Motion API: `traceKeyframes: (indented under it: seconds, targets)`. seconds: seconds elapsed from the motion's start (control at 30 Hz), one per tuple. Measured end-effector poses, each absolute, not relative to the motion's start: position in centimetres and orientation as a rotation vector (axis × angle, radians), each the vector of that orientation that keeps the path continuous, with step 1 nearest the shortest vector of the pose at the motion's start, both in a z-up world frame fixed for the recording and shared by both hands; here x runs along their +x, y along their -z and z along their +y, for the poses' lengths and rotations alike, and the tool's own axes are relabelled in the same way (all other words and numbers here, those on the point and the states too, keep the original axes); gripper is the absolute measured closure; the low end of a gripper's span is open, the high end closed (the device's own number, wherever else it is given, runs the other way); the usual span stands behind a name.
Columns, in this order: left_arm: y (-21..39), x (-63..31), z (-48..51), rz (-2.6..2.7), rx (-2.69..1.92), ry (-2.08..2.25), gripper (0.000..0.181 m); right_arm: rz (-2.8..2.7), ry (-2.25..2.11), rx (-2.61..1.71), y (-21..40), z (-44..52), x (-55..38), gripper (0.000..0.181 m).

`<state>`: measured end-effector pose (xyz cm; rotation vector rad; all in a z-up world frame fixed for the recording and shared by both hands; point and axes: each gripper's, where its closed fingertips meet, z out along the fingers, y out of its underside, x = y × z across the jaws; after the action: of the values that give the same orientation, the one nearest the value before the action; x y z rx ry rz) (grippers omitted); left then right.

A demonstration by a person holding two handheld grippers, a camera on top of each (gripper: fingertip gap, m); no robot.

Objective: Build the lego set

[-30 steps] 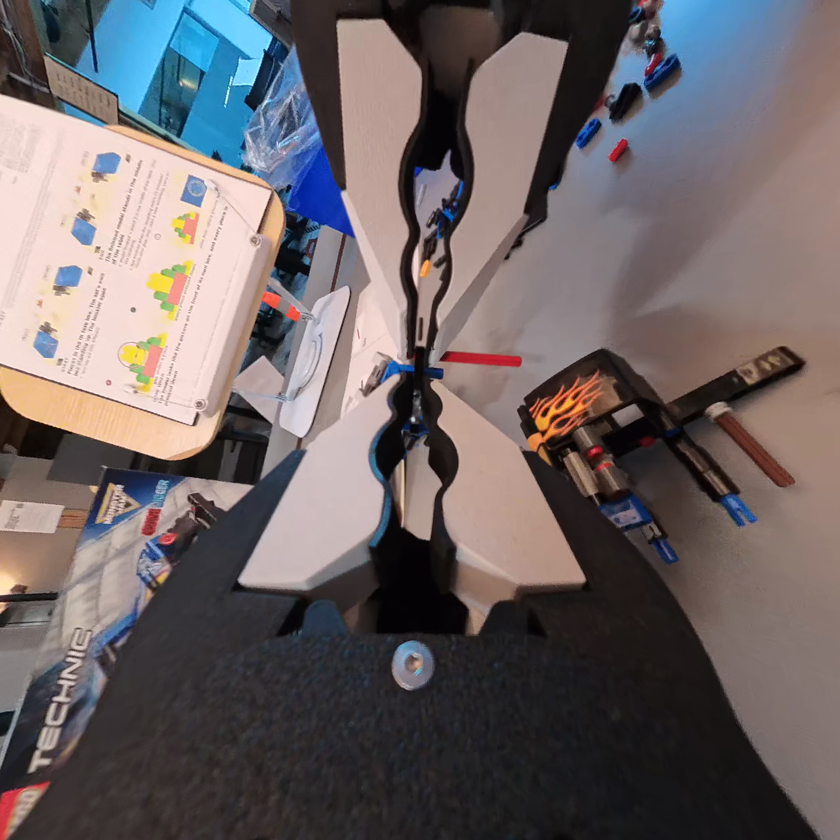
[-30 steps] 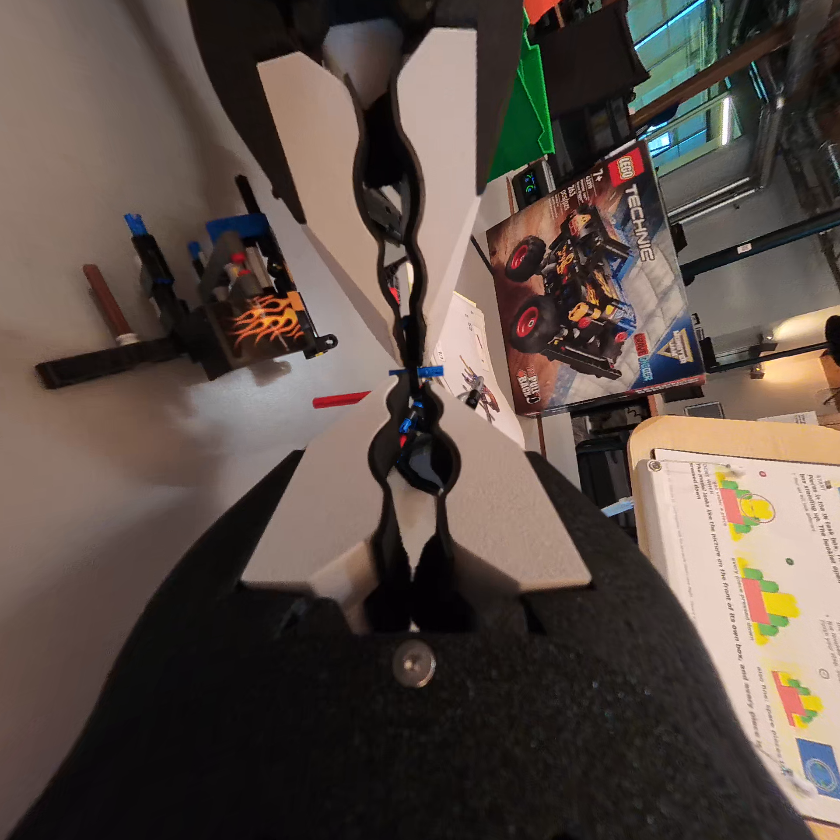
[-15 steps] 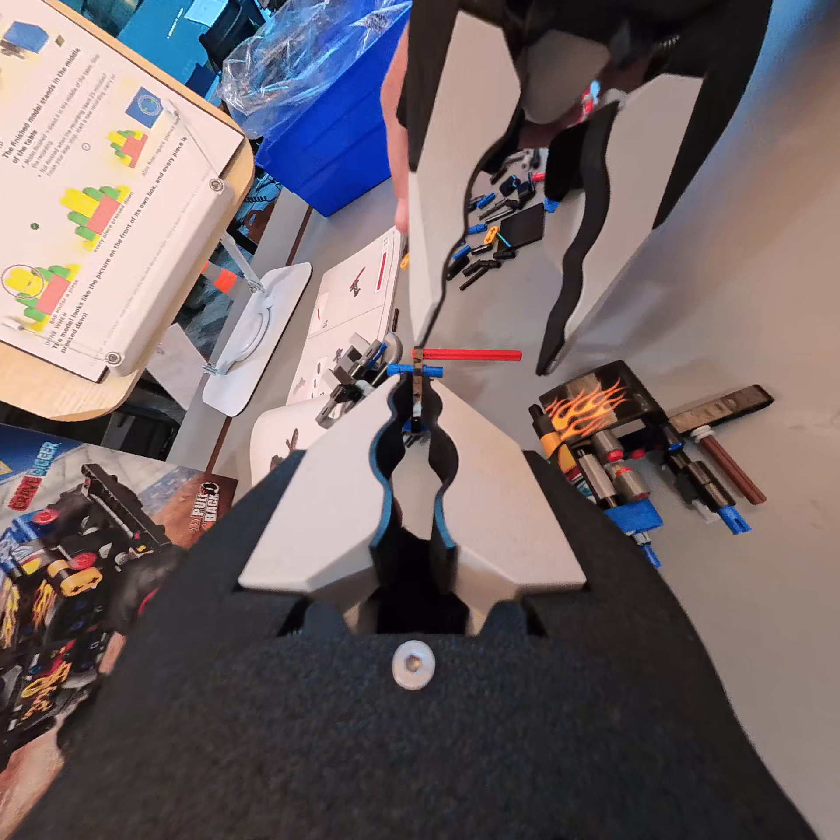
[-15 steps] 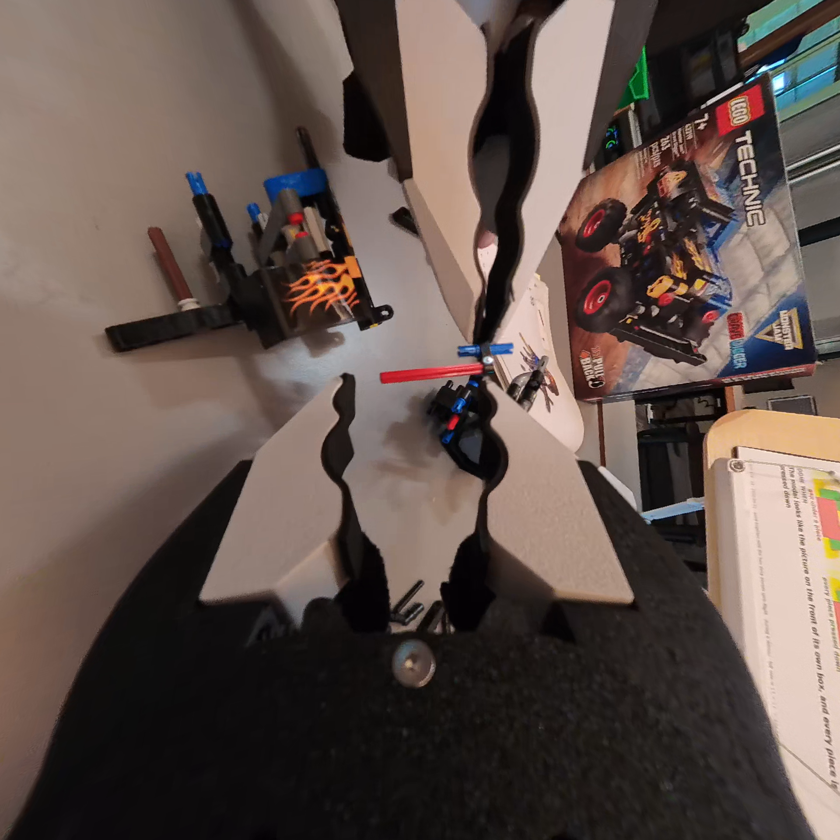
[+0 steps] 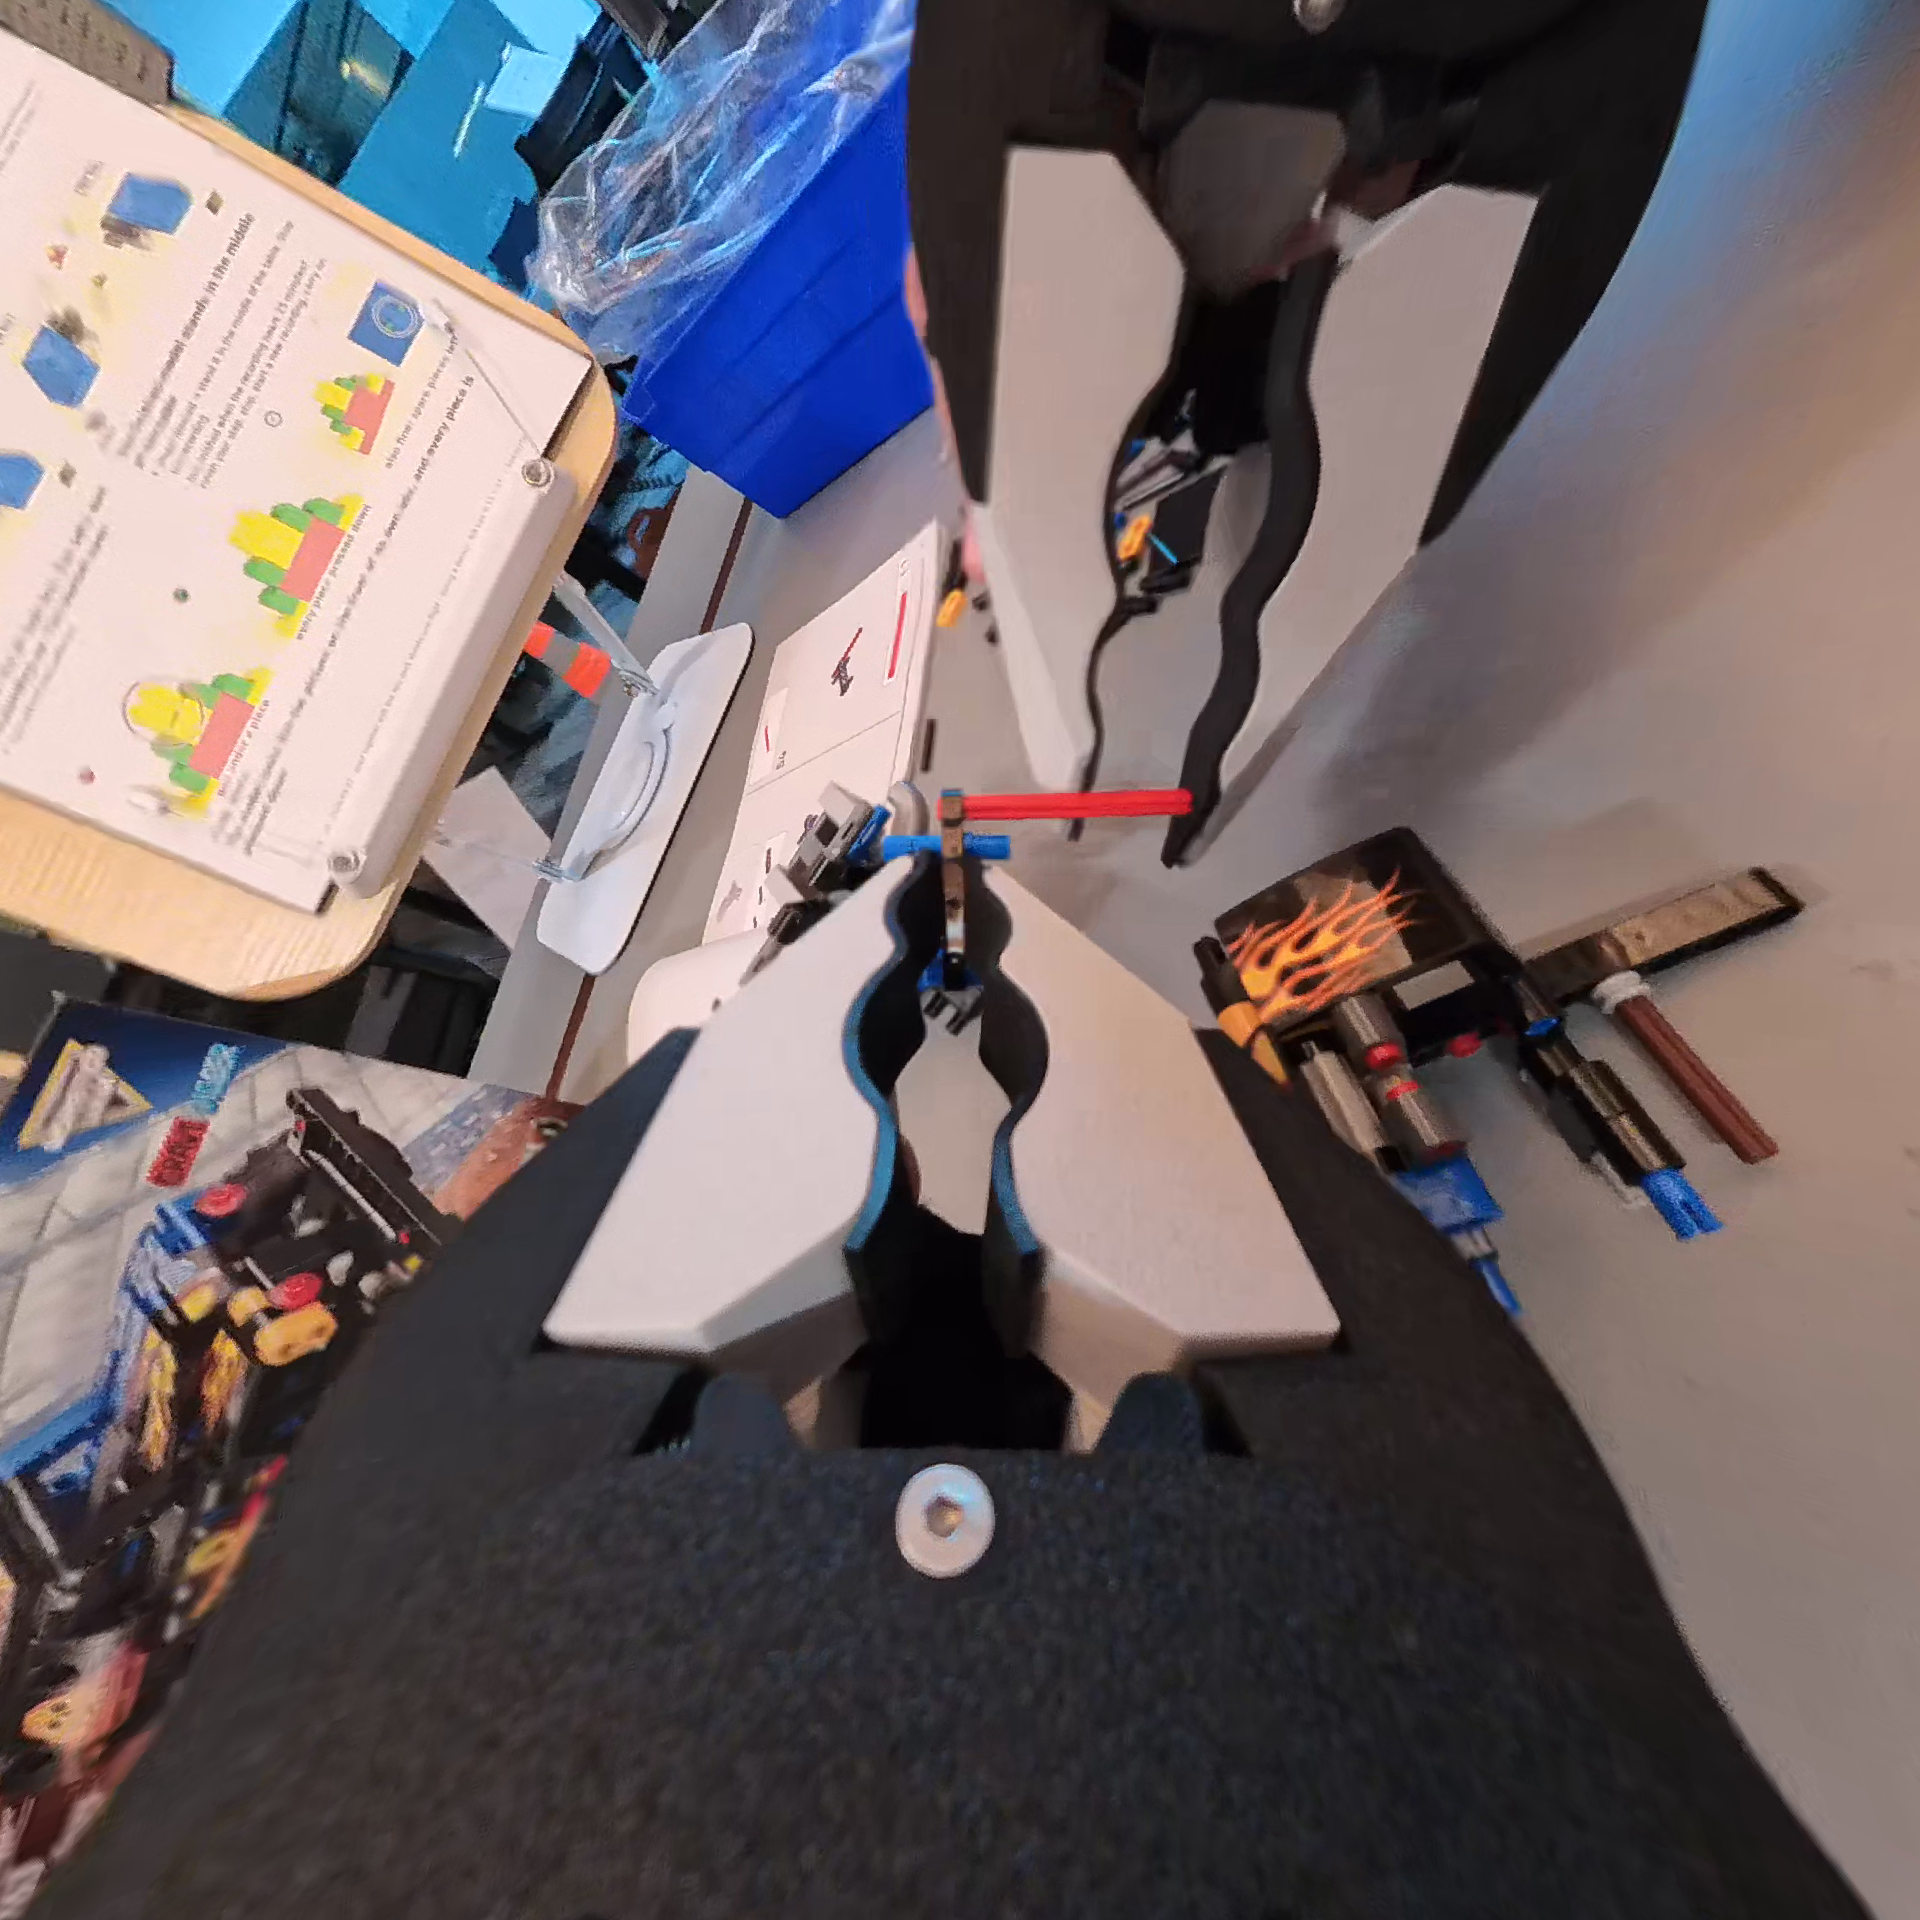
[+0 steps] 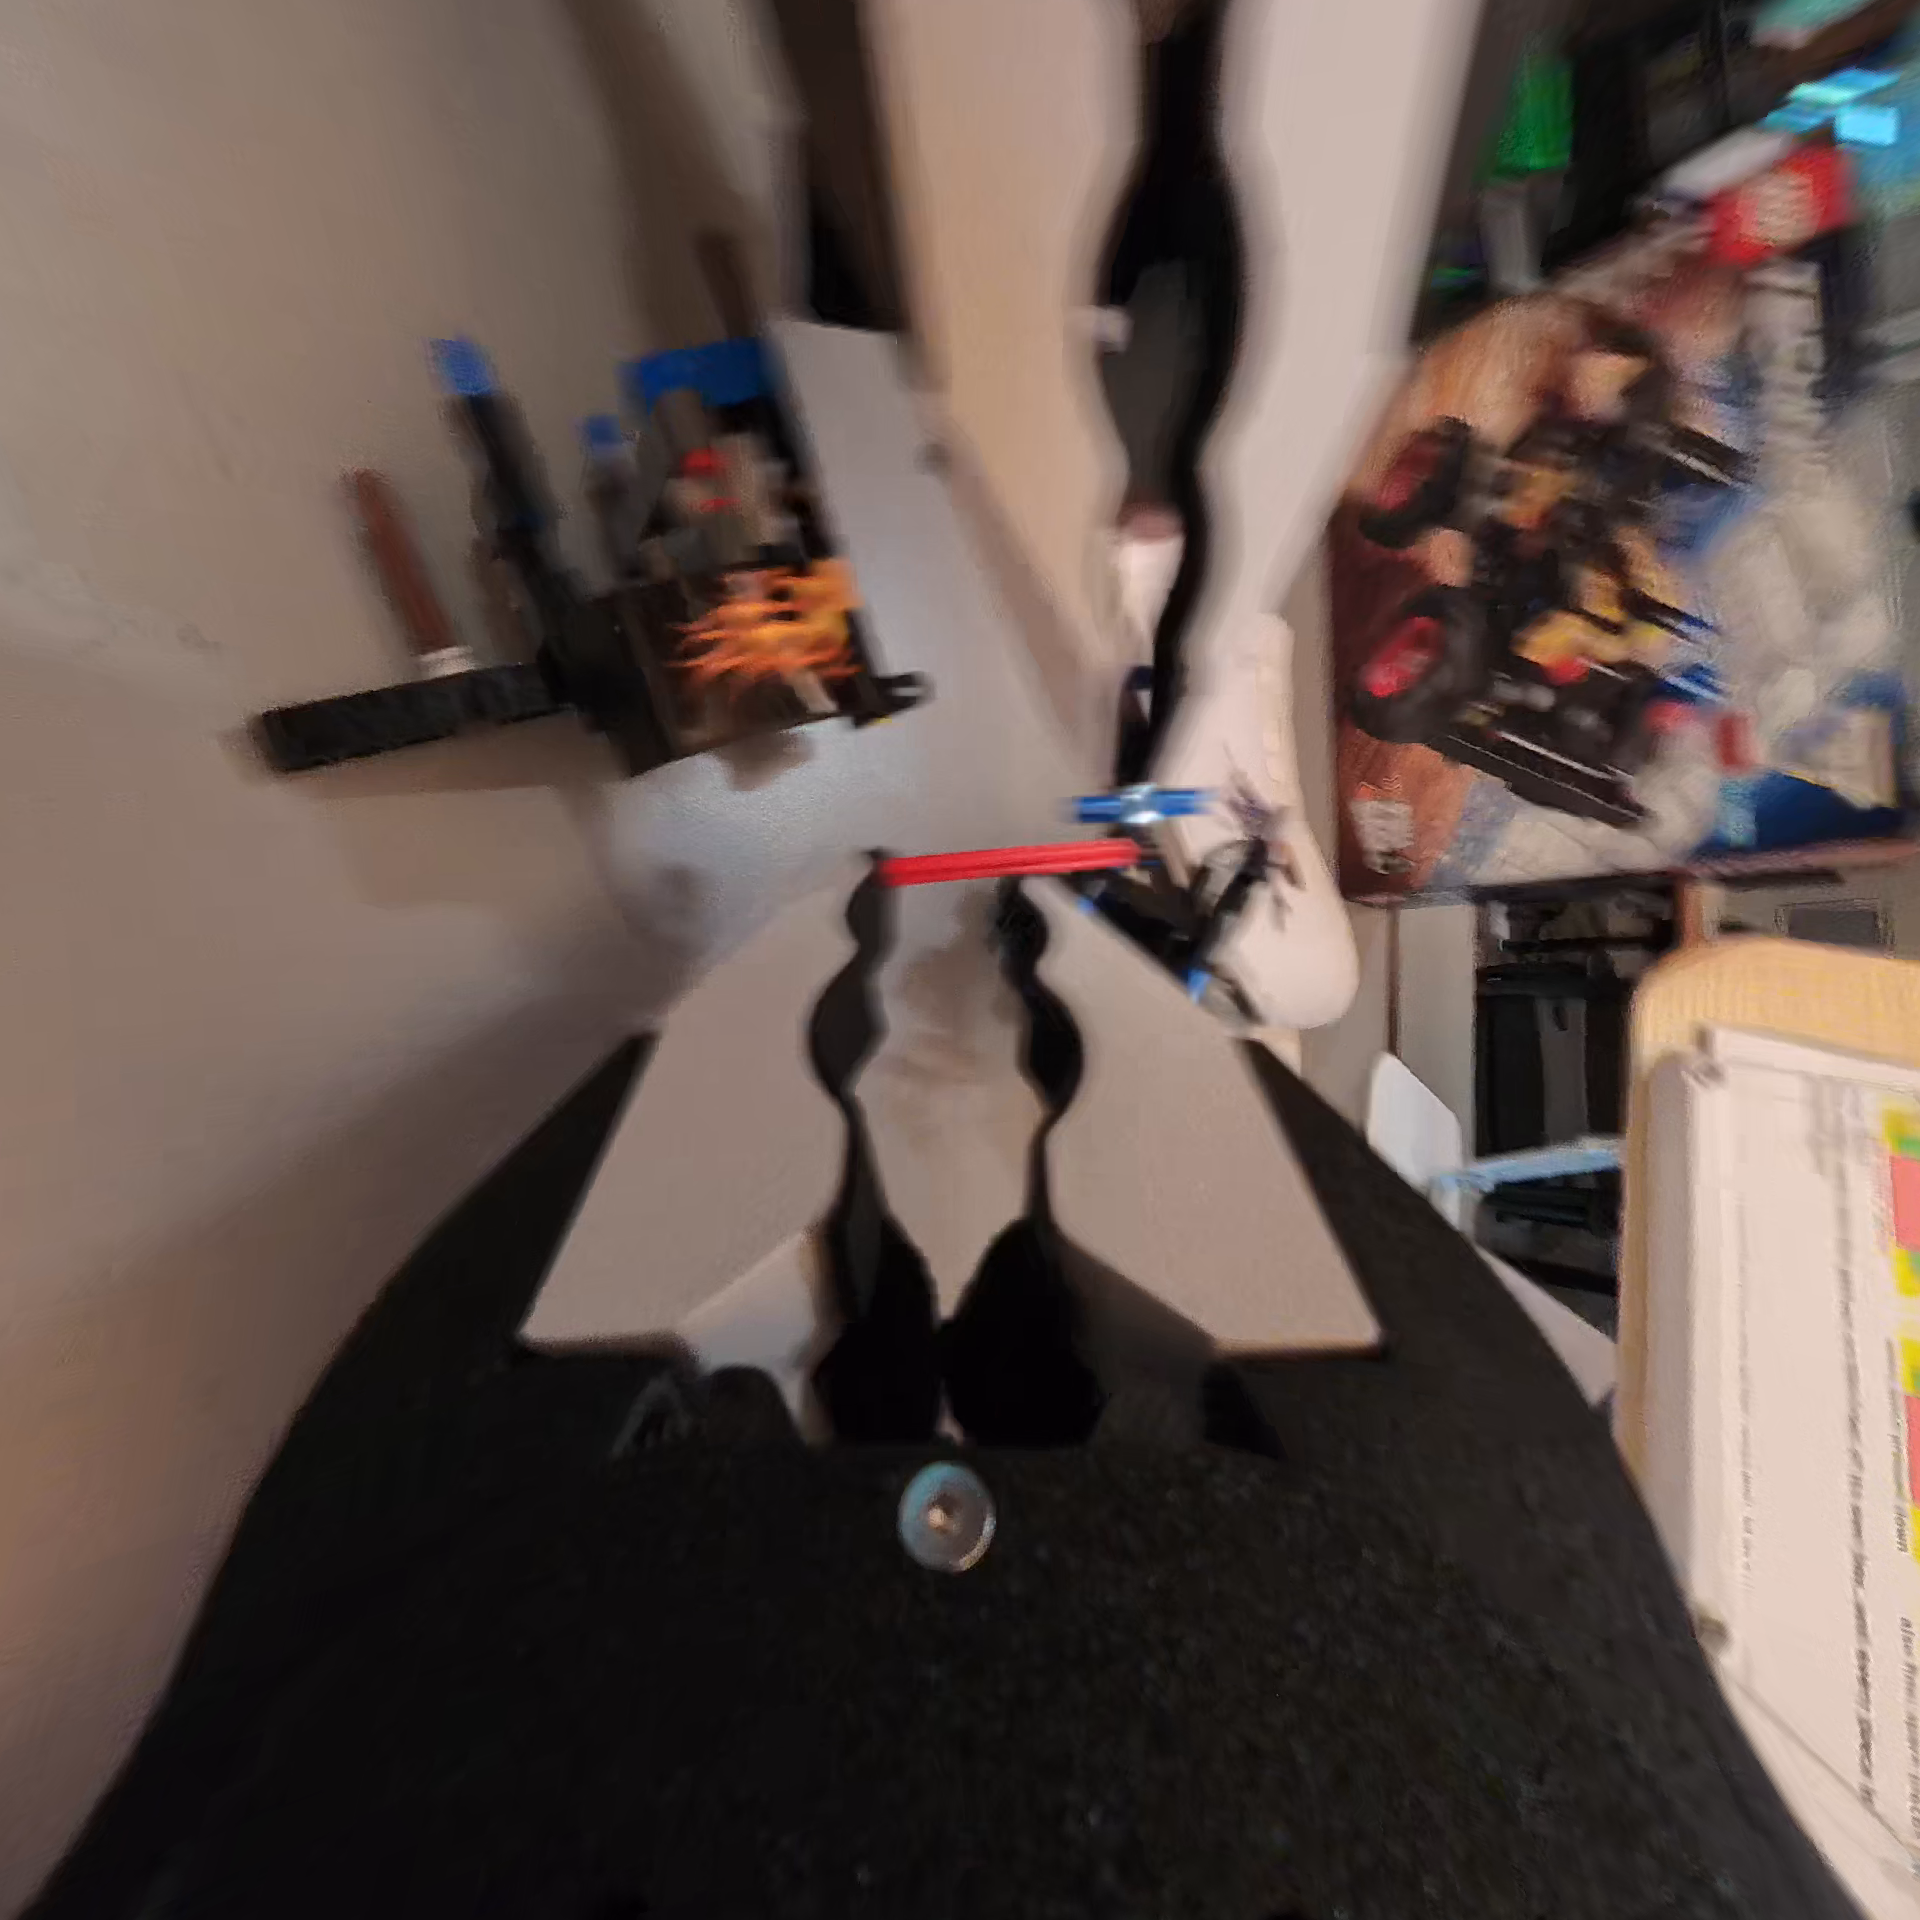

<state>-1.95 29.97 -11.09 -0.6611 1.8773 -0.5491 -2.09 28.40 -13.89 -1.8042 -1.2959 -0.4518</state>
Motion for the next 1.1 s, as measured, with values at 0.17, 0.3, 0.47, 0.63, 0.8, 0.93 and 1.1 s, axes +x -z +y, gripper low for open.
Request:
traceKeyframes:
  seconds: [0.17, 0.3, 0.47, 0.63, 0.8, 0.93, 1.1]
  targets:
    - [9.9, -2.3, 30.1, 1.856, -0.63, 0.546, 0.179, -1.259, 0.499, -1.743, 12.9, 28.7, -2.4, 0.164]
    - [11.1, -2.3, 29.3, 1.904, -0.595, 0.538, 0.179, -1.232, 0.479, -1.802, 13.1, 29.0, -1.8, 0.13]
    - [11.5, -2.3, 28.9, 1.915, -0.579, 0.51, 0.18, -1.275, 0.488, -1.815, 14.0, 28.9, -2.3, 0.13]
    - [11.2, -2.2, 29.4, 1.897, -0.598, 0.511, 0.179, -1.247, 0.488, -1.812, 13.5, 29.0, -1.9, 0.131]
    - [11.4, -2.2, 29.3, 1.903, -0.595, 0.5, 0.179, -1.253, 0.496, -1.82, 13.8, 29.0, -1.8, 0.132]
    - [11.4, -2.2, 29.3, 1.901, -0.594, 0.499, 0.179, -1.262, 0.519, -1.815, 13.8, 29.0, -1.7, 0.132]
    - [11.4, -2.2, 29.2, 1.898, -0.592, 0.497, 0.179, -1.273, 0.55, -1.812, 13.9, 28.9, -1.7, 0.133]
